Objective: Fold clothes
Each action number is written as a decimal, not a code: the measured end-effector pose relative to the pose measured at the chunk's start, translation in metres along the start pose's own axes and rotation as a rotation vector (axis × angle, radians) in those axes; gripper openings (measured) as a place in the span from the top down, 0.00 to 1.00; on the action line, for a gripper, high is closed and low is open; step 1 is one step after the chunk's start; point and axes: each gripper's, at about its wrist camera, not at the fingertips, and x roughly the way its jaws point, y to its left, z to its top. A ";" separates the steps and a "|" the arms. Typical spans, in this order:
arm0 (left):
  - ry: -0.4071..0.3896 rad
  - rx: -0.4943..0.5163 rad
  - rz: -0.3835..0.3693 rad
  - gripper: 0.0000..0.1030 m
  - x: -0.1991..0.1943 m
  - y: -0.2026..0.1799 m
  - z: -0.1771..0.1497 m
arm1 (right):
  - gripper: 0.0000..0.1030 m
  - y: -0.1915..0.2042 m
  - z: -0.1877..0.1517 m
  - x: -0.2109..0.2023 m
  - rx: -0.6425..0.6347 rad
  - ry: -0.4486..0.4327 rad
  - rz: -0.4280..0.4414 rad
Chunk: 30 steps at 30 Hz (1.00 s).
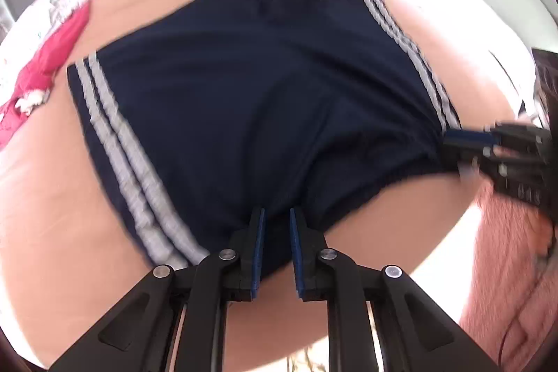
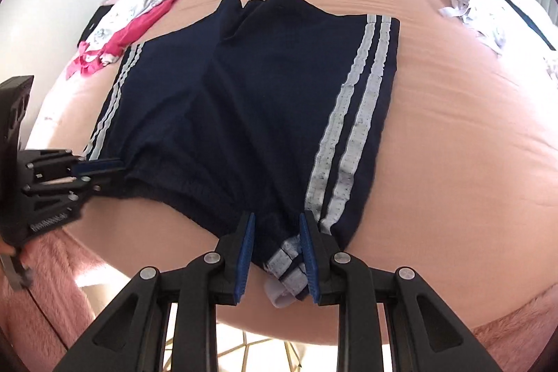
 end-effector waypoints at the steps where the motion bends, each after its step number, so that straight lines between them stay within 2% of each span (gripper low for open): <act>1: 0.017 0.010 0.028 0.85 -0.003 0.005 -0.001 | 0.75 -0.004 0.001 -0.002 0.003 0.005 -0.012; 3: 0.033 0.008 0.075 0.86 -0.009 0.015 -0.002 | 0.75 -0.011 0.004 -0.008 0.025 0.000 -0.014; 5: -0.008 -0.037 0.029 0.86 -0.017 0.022 -0.001 | 0.75 -0.016 0.008 -0.014 0.063 -0.021 0.007; 8: -0.097 -0.072 -0.045 0.85 -0.023 0.018 0.005 | 0.75 0.005 0.012 -0.011 0.024 -0.042 0.034; 10: -0.112 -0.074 -0.057 0.85 -0.015 0.007 0.011 | 0.75 0.019 0.014 -0.008 -0.005 -0.056 0.052; 12: -0.093 -0.076 -0.060 0.85 0.002 -0.013 0.027 | 0.75 0.029 0.016 0.004 -0.033 -0.027 0.051; 14: -0.050 -0.064 -0.029 0.85 0.009 -0.019 0.039 | 0.75 0.032 0.017 0.012 -0.048 -0.008 0.056; 21: -0.033 -0.055 -0.040 0.85 -0.008 -0.002 0.027 | 0.75 0.015 0.004 0.001 -0.034 -0.005 0.102; 23: -0.057 -0.101 -0.048 0.85 -0.015 0.007 0.028 | 0.75 0.006 -0.006 -0.008 -0.004 -0.028 0.112; 25: -0.125 -0.203 -0.070 0.85 -0.021 0.018 0.035 | 0.75 -0.007 -0.010 -0.021 0.073 -0.079 0.112; 26: -0.151 -0.267 -0.085 0.83 -0.026 0.028 0.033 | 0.75 -0.017 -0.013 -0.029 0.119 -0.103 0.110; 28: -0.180 -0.388 -0.097 0.62 -0.030 0.047 0.030 | 0.75 -0.030 -0.015 -0.030 0.191 -0.111 0.111; 29: -0.184 -0.428 -0.090 0.46 -0.029 0.059 0.028 | 0.72 -0.036 -0.016 -0.030 0.226 -0.113 0.111; 30: -0.192 -0.457 -0.076 0.44 -0.028 0.062 0.022 | 0.70 -0.042 -0.018 -0.028 0.244 -0.096 0.116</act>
